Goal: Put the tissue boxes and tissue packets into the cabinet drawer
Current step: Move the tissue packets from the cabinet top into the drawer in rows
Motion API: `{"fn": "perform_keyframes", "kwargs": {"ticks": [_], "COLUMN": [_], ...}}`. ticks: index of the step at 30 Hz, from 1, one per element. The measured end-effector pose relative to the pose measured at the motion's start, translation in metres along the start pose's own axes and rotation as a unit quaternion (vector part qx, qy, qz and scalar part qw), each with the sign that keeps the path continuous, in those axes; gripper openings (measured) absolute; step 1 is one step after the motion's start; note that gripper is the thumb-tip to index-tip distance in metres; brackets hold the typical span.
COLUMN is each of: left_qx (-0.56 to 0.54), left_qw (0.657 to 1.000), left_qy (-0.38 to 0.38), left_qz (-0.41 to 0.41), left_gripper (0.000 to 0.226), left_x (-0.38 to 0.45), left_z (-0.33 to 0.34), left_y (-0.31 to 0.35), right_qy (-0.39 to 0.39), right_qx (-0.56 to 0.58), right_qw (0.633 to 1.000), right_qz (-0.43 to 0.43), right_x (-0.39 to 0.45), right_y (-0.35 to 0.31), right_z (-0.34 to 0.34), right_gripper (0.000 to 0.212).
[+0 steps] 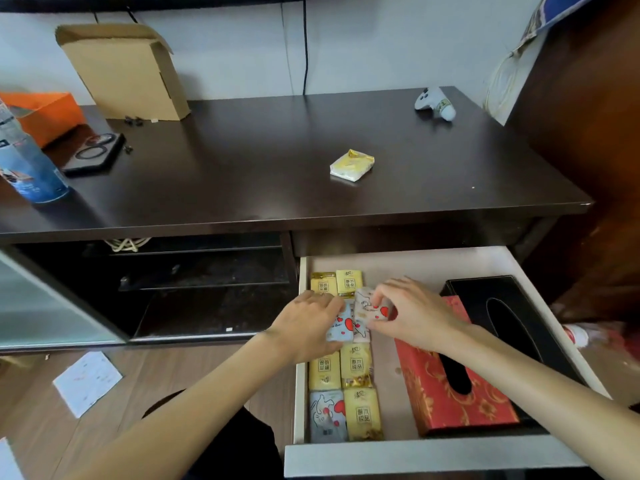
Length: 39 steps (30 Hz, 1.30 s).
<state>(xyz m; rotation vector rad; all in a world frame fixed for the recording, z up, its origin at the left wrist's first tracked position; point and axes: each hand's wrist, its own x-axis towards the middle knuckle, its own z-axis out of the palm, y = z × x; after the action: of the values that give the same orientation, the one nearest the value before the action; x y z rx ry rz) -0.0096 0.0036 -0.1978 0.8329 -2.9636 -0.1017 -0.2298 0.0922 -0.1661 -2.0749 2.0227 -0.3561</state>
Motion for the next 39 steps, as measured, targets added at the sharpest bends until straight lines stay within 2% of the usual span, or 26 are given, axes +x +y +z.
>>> {"fn": "perform_keyframes", "kwargs": {"ticks": [4,8,14,24,32,39], "left_qx": [0.045,0.052,0.045,0.029,0.033,0.031], "left_qw": [0.999,0.999,0.999,0.998,0.999,0.999], "left_qy": [-0.001,0.007,-0.006,-0.035,-0.039,-0.022], "left_qz": [0.009,0.008,-0.010,-0.032,-0.017,-0.010], "left_gripper": [0.079,0.076,0.079,0.074,0.067,0.034], "left_x": [0.001,-0.004,-0.009,-0.010,-0.008,-0.001], "left_z": [0.012,0.018,0.025,0.028,0.028,0.023], "left_y": [-0.002,-0.008,-0.015,-0.011,-0.012,-0.012], "right_qy": [-0.016,-0.046,-0.066,-0.037,-0.036,-0.048], "right_qx": [-0.038,-0.082,-0.083,-0.081,-0.079,-0.068], "right_qw": [0.999,0.995,0.994,0.995,0.996,0.996], "right_qz": [-0.013,-0.016,-0.021,-0.035,-0.034,-0.037], "right_x": [0.005,0.007,0.008,0.008,0.008,0.009], "right_y": [-0.005,-0.008,-0.009,-0.020,-0.017,-0.016], "right_z": [0.012,0.021,0.030,0.048,0.049,0.054], "right_gripper": [0.039,0.044,0.046,0.044,0.032,0.011]}}
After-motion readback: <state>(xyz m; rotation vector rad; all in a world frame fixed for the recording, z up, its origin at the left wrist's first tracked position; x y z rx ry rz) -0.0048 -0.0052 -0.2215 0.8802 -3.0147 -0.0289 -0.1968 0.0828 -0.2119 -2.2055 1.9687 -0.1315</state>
